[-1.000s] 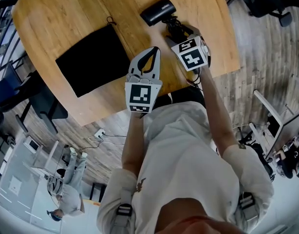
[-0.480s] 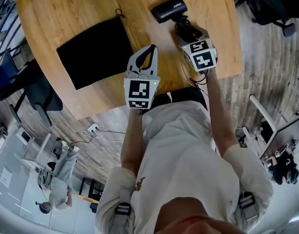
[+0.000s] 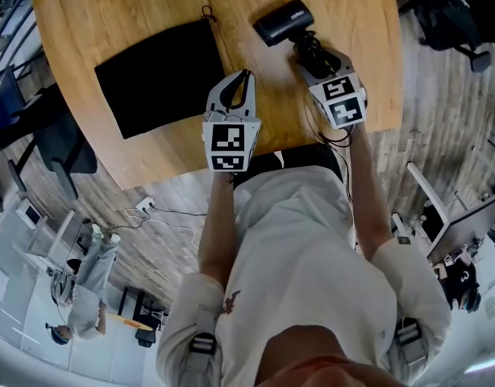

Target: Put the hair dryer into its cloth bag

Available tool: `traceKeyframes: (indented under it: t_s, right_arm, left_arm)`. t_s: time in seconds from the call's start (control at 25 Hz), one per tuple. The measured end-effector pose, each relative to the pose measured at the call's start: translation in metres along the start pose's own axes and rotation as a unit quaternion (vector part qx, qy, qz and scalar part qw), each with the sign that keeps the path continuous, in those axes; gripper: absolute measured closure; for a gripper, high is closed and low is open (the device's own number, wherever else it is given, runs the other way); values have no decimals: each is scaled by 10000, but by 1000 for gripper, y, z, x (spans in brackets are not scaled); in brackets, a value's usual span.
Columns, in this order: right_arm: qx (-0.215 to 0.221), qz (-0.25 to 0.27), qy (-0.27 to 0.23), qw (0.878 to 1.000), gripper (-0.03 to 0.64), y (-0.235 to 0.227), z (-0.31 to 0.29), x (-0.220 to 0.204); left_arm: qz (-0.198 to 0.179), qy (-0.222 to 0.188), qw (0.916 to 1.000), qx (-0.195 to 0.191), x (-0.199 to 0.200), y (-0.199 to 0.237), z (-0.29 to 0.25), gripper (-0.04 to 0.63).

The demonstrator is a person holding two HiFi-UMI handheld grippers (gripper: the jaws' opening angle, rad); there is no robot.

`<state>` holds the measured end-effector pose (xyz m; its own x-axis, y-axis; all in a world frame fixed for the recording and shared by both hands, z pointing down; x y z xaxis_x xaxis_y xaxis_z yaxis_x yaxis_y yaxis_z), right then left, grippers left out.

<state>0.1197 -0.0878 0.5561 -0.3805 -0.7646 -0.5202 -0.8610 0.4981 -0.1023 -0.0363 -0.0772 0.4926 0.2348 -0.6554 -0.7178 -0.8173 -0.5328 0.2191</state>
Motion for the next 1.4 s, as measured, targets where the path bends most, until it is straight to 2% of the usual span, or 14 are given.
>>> traceKeyframes:
  t_s: [0.28, 0.52, 0.64, 0.84, 1.2, 1.4]
  right_arm:
    - [163, 203, 22, 9997, 379, 15, 4, -1]
    - [312, 368, 122, 9988, 377, 30, 6, -3]
    - [365, 473, 142, 9981, 379, 33, 6, -3]
    - [426, 625, 176, 9970, 377, 32, 6, -3]
    - [475, 741, 219, 9959, 377, 31, 6, -4]
    - [474, 746, 238, 9958, 377, 31, 7, -5]
  left_arm:
    - [-29, 266, 9973, 691, -18, 26, -2, 574]
    - [57, 391, 9939, 1029, -32, 46, -2, 572]
    - [83, 485, 9919, 1169, -39, 54, -4, 518]
    - [112, 622, 9872, 1464, -45, 62, -11, 517]
    - [87, 893, 9823, 1645, -55, 66, -21, 520]
    - [73, 935, 9819, 1643, -58, 69, -21, 566]
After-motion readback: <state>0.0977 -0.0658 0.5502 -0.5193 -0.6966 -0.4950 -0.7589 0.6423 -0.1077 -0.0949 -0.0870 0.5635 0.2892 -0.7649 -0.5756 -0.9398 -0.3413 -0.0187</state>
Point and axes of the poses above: the fingertips, and each gripper's own axes: z backward along the fingers, y to its left, x out of its top, the point moved 3 cm from there along z, backward along the fingers, and after that the axes turned 1 degree about -x, right-handed, at the moved point
